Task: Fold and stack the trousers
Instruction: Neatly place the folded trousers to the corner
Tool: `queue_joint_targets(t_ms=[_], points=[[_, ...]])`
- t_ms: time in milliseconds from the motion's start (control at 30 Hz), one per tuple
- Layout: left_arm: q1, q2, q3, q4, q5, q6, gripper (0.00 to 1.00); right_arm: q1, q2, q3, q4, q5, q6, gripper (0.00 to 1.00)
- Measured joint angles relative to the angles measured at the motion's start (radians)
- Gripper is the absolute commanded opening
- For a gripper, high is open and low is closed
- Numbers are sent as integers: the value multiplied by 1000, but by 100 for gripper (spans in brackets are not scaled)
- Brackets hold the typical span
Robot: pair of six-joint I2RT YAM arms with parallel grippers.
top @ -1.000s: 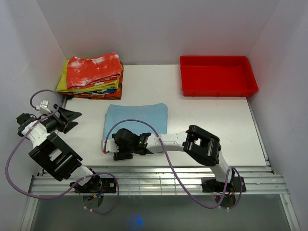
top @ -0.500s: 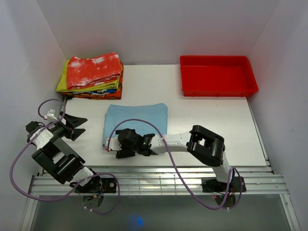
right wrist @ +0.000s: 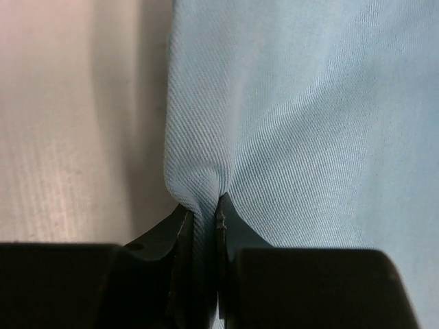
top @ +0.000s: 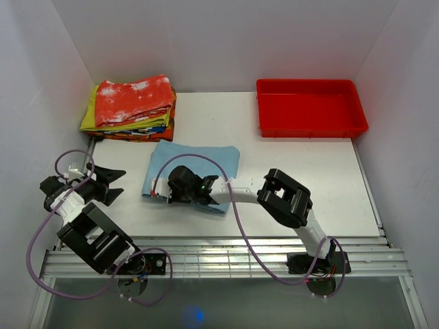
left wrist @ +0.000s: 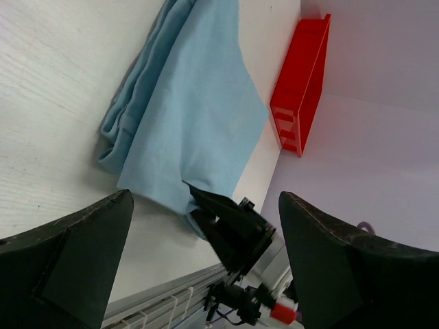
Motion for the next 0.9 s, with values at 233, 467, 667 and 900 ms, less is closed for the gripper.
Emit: queue_joint_targets(t_ms=[233,467,667,900], points=[[-55,46,-2,9,-59,-53,98,-168,44,159,-100,-208,237,8],[-239,36,-54,137,-104,-176,98,-210,48,201,-126,-285,415,8],[-385,-11,-147,310,-165,-356,98,-200,82,257,-128,-291,503,8],[-483,-21,-189,448,-328,-505,98,-197,101,264,-124,-291,581,8]])
